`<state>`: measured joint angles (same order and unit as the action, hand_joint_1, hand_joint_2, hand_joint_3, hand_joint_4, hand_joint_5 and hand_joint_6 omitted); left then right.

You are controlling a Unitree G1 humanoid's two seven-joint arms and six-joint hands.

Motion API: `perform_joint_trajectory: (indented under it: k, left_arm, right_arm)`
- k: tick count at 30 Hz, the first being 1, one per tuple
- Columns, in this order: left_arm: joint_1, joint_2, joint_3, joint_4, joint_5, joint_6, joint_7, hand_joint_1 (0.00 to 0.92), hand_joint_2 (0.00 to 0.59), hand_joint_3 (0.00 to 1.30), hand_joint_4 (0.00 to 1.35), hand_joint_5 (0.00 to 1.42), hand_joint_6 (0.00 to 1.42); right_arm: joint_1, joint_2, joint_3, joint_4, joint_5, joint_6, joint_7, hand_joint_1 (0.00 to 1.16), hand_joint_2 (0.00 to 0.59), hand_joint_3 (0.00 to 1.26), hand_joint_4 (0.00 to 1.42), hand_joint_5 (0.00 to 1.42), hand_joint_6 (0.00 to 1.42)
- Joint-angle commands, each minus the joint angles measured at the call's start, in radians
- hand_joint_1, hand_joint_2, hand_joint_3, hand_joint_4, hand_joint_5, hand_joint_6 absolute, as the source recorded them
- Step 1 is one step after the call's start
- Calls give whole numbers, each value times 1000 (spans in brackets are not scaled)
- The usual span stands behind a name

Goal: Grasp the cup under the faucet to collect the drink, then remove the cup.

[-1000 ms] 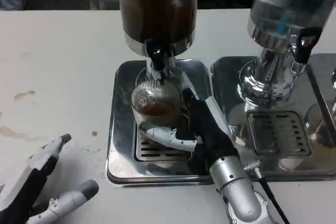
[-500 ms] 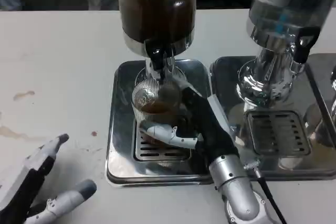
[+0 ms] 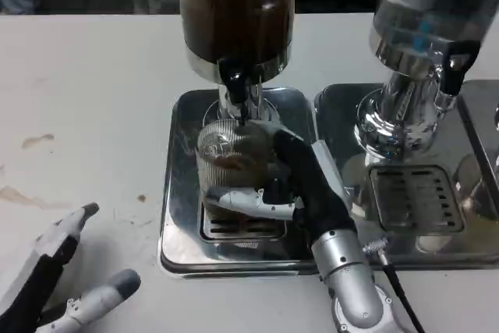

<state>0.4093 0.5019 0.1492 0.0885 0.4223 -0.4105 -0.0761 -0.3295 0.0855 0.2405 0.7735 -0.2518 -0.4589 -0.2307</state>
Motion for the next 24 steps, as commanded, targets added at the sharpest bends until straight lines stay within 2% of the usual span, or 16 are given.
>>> perform_joint_trajectory:
  k: [1,3,10,15,24]
  left_arm:
    - [-8,14,1,-6,-8,6,8,0,32,0,0,0,0]
    - [-10,15,1,-4,-8,6,7,0,32,0,0,0,0]
    - [-19,15,-2,3,-9,4,6,0,32,0,0,0,0]
    - [-25,14,-3,10,-13,1,6,0,32,0,0,0,0]
    - [-43,13,-21,29,-18,-6,9,0,32,0,0,0,0]
  right_arm:
    - [26,41,-4,-13,-7,-30,-49,1068,186,580,597,654,849]
    - [30,41,-4,-20,-11,-41,-69,1097,181,625,647,724,957]
    - [38,41,-3,-31,-27,-66,-113,1102,165,702,730,842,1153]
    - [42,36,2,-57,-41,-72,-123,1099,151,740,764,892,1237]
    - [50,21,19,-115,-67,-58,-101,1087,143,750,790,933,1299]
